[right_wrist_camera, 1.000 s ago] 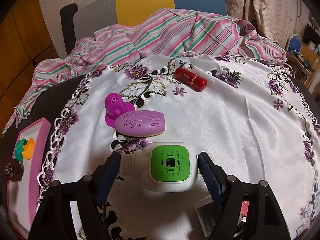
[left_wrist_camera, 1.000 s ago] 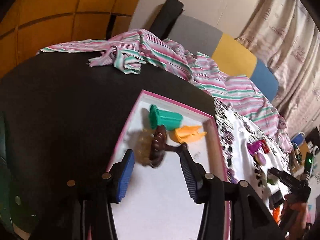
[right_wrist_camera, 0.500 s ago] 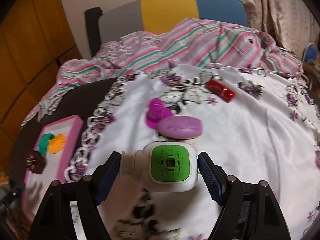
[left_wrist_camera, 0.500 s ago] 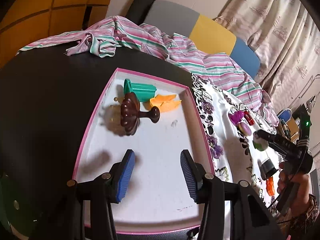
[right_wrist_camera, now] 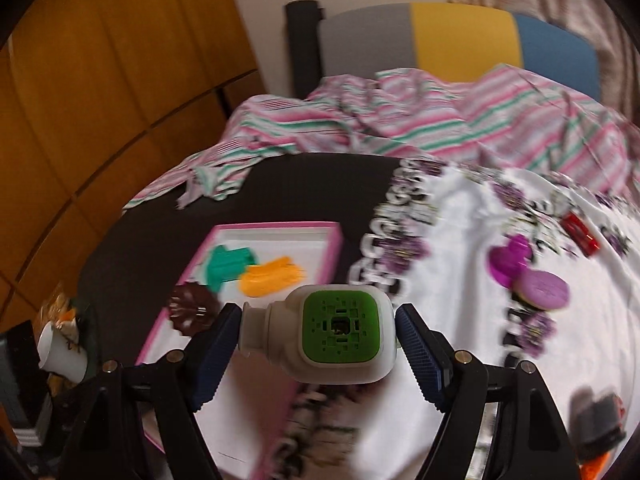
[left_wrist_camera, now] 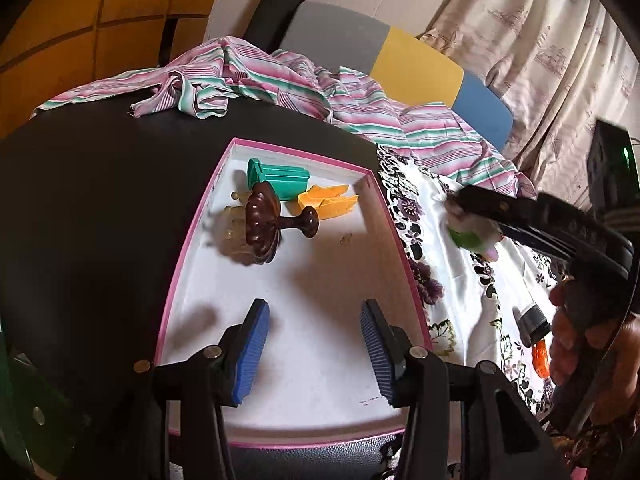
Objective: Organize rigid objects
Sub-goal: 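Carry the white-green device into the pink tray and open the right gripper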
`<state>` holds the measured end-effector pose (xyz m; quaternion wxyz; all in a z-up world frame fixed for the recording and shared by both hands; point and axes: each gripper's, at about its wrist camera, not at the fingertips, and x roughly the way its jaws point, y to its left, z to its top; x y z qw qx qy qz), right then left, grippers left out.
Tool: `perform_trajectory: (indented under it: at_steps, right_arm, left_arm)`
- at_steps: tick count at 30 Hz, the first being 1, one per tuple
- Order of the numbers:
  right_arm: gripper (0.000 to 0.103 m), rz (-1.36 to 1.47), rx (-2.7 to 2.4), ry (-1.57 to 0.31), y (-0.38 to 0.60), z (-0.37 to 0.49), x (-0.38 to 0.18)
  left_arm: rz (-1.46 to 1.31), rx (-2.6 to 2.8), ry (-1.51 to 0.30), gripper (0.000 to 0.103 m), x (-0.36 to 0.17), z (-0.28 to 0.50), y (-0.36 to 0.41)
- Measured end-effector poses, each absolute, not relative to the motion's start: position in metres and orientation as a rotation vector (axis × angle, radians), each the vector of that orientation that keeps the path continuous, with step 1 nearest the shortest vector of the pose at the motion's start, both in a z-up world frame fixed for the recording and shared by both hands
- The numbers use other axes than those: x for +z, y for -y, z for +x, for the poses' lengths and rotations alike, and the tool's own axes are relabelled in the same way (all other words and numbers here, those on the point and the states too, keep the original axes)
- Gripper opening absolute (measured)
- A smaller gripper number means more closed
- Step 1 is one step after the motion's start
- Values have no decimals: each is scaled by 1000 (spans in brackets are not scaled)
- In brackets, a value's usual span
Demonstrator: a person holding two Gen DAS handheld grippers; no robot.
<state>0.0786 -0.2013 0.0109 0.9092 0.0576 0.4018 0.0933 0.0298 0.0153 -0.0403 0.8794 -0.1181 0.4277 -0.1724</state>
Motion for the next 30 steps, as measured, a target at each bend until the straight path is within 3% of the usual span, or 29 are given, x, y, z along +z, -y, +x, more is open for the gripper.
perform_trajectory:
  at_steps: [30]
  right_arm:
    - [79, -36, 228, -970, 125, 137, -38]
  left_arm:
    - [-291, -353, -902, 48, -46, 18, -37]
